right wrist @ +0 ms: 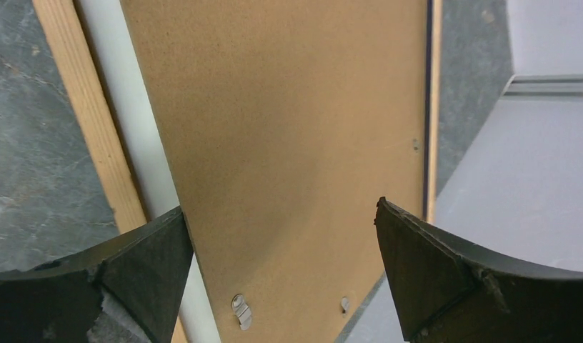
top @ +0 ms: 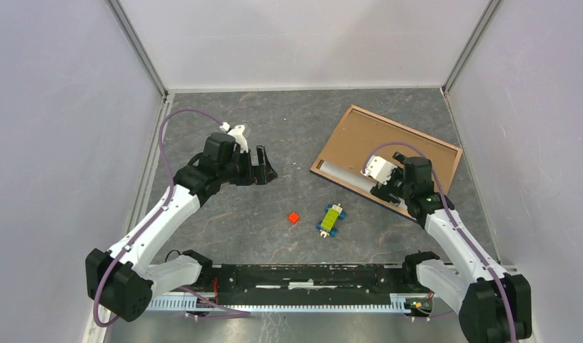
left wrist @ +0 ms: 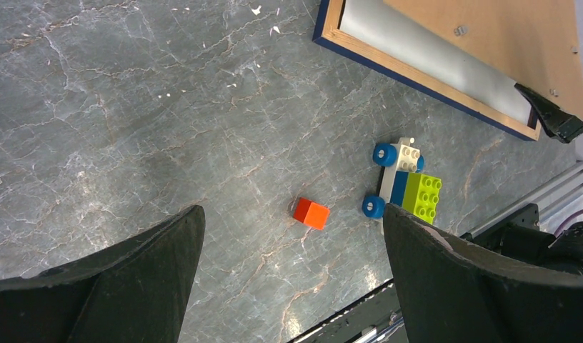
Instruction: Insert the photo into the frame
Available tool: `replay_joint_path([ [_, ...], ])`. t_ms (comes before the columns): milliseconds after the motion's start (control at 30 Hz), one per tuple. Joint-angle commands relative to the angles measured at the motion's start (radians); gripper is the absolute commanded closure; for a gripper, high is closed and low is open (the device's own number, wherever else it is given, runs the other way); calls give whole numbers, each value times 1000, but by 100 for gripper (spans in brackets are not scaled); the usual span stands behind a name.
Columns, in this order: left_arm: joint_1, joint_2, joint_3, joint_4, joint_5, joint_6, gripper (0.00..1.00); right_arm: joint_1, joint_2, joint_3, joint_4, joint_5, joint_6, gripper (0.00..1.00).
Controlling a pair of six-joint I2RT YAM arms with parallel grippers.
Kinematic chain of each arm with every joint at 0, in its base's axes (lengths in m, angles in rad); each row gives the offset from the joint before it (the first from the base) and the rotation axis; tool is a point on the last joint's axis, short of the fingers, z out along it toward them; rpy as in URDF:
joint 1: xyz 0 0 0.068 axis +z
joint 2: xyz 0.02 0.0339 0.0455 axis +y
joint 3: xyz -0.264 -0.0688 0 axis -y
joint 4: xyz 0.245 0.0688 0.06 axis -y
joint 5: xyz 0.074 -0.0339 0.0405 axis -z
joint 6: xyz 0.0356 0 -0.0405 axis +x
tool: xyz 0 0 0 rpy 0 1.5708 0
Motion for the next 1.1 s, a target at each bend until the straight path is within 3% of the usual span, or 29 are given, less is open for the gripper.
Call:
replay_joint_path([
  [0, 2, -9, -13, 51, 27, 28, 0, 2, 29, 56, 36, -17, 107, 2],
  [600, 1, -16, -17, 57, 24, 29, 0, 4, 246, 127, -15, 46, 229, 2],
  [1067, 1, -9, -17, 57, 25, 34, 0, 31, 286, 215, -148, 37, 220, 2],
])
